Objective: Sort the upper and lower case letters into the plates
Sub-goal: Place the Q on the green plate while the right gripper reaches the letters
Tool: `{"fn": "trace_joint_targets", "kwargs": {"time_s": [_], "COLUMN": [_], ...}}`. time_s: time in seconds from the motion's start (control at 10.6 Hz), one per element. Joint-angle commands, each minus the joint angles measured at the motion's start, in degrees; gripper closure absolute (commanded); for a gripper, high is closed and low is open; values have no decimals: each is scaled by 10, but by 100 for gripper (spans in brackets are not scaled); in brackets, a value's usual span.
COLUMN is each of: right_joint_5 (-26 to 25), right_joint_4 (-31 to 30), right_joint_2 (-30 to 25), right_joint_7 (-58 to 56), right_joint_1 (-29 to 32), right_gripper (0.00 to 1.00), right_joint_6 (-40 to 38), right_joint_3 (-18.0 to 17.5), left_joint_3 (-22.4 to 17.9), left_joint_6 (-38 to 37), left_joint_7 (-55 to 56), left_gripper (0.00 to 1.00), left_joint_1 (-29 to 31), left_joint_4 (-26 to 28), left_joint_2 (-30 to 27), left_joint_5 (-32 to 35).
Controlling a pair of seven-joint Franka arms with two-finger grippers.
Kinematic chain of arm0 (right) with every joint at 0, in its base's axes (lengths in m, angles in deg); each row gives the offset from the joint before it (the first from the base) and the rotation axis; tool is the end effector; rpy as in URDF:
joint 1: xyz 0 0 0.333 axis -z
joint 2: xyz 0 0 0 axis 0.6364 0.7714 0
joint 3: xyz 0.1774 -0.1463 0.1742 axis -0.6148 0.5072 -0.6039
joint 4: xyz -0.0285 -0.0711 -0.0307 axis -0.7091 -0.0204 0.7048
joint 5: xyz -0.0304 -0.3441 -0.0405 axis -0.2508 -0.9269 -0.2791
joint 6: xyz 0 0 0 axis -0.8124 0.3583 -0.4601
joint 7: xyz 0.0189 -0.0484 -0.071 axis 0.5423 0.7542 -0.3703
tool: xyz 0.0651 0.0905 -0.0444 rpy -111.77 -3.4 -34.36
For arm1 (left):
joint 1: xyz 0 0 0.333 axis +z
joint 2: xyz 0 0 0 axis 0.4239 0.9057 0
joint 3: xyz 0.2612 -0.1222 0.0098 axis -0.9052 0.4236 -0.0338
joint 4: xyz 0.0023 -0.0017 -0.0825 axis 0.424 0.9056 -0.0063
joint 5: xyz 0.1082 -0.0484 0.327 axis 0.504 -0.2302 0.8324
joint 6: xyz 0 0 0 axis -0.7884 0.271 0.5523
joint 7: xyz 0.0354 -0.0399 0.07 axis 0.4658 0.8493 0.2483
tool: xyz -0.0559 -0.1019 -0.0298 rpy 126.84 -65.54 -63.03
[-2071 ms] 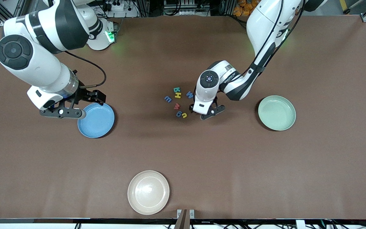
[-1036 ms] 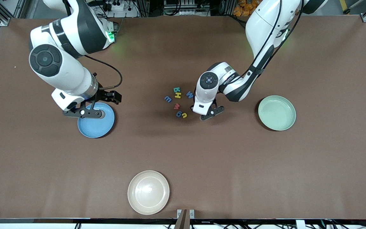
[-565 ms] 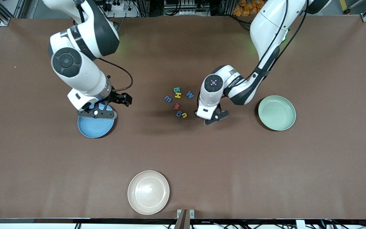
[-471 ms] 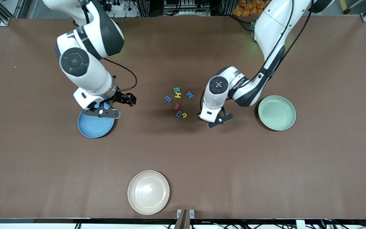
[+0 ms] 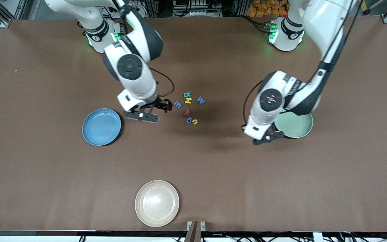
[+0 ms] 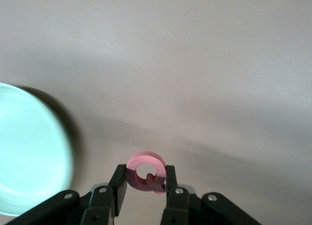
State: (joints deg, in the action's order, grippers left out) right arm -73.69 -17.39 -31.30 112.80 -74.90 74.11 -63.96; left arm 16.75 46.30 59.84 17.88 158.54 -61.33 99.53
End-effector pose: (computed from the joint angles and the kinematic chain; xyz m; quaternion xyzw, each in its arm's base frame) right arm 0.4747 0.3614 0.3459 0.9931 -0.1113 -0.0368 0.0038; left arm 0.5416 -0.2184 0.2735 -0.9906 -0.1155 0.0300 0.0666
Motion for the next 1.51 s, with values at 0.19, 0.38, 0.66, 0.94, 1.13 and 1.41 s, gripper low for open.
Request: {"fn": "trace_joint_targets", "kwargs": {"time_s": [0.19,0.38,0.66,0.94,1.13,1.41], "right_joint_5": [0,1,3,-2,-1,-1], "right_joint_4": [5,6,21,39,36,22], "right_joint_2": [80,105,139,169,179,180], "right_joint_7": [135,160,164,160,164,161], "right_joint_1": [-56,-64,-66,-86,-96,-98], "right_gripper": [0,0,0,0,0,0], "right_joint_6": [77,103,141,168,179,199], "right_joint_3": [3,3,3,3,3,2], "left_joint_3": [9,9,11,12,13,47], "left_joint_6": [-51,-51,-47,-46,-46,-51], "left_joint_7": [-122,-158,-192,-247,-247,-240], "left_gripper": [100,100,100,67,0,0], "left_joint_1": [105,135,180,208,206,206], "left_joint_4": [46,74,112,114,111,92], "left_joint_2": [-15,-19,-26,-20,-19,-25], "left_joint_5": [5,5,5,5,1,-20]}}
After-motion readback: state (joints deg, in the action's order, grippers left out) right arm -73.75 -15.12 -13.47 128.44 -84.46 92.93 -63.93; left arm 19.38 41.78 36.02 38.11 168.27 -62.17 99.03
